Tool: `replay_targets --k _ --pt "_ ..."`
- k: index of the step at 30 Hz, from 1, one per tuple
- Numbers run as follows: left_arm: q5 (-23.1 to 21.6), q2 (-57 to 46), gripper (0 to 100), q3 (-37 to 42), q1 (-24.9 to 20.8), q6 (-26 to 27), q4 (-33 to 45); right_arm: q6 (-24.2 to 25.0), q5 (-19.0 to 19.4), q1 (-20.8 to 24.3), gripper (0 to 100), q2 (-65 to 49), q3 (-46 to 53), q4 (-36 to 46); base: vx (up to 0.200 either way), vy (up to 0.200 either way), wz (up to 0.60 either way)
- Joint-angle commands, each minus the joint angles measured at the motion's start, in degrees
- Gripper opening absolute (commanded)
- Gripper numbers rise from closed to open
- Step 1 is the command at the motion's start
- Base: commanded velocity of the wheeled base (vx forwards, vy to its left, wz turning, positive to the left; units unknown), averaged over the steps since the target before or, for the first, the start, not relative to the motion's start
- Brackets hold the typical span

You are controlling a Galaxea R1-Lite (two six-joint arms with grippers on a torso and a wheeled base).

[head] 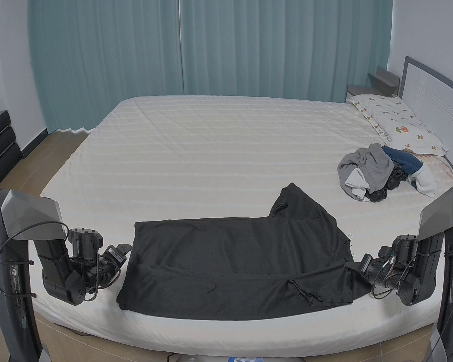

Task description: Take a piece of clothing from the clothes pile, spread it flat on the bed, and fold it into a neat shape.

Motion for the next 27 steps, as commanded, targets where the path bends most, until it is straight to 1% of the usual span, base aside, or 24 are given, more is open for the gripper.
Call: replay_targets --k 1,12,13,16,18,19,21,22,23,24,25,26,27 --pt "0.0 0.0 100 0.0 0.0 0.0 0.0 0.2 0.0 -0.7 0 -0.1 -0.3 -0.7 0.000 0.000 0.00" --pt "0.0 0.1 100 -0.1 0.0 0.1 0.0 0.2 -0.3 -0.7 0 0.0 -0.2 -0.7 0.000 0.000 0.00" --pt "0.0 0.1 100 0.0 0.0 0.1 0.0 0.2 -0.3 -0.7 100 0.0 -0.3 -0.7 0.000 0.000 0.00" --pt "0.0 0.1 100 0.0 0.0 0.0 -0.2 0.5 -0.2 -0.7 100 -0.3 0.1 -0.7 0.000 0.000 0.00" --pt "0.3 0.0 100 0.2 0.0 -0.1 -0.2 2.4 -0.2 -0.7 100 -0.5 0.2 -0.7 0.000 0.000 0.00" --pt "0.3 0.0 100 0.2 0.0 -0.1 -0.2 2.4 -0.2 -0.7 100 -0.5 0.2 -0.7 0.000 0.000 0.00" --pt "0.4 -0.3 100 0.7 0.0 -1.0 -0.2 8.4 -0.2 -1.1 100 -2.5 -0.5 -0.7 0.000 0.000 0.00" --pt "0.4 -0.3 100 0.7 0.0 -1.0 -0.2 9.3 -0.2 -1.2 100 -2.8 -0.6 -0.7 0.000 0.000 0.00" --pt "0.3 -0.7 100 0.7 0.0 -1.8 -0.3 13.1 -0.2 -2.0 100 -3.9 -1.1 -0.7 0.000 0.000 0.00" --pt "0.1 -1.0 100 0.7 0.0 -2.4 -0.7 15.6 -0.2 -2.6 100 -4.6 -1.5 -0.7 0.000 0.000 0.00" --pt "0.0 -1.1 100 0.7 0.1 -3.0 -1.1 17.4 -0.2 -3.0 100 -5.2 -1.8 -0.7 0.000 0.000 0.00" --pt "0.0 -1.1 100 0.7 0.1 -3.0 -1.1 17.4 -0.2 -3.0 100 -5.2 -1.8 -0.7 0.000 0.000 0.00" --pt "0.0 -1.1 100 0.5 0.2 -4.2 -1.7 20.0 -0.1 -4.5 100 -6.1 -2.0 -0.7 0.000 0.000 0.00"
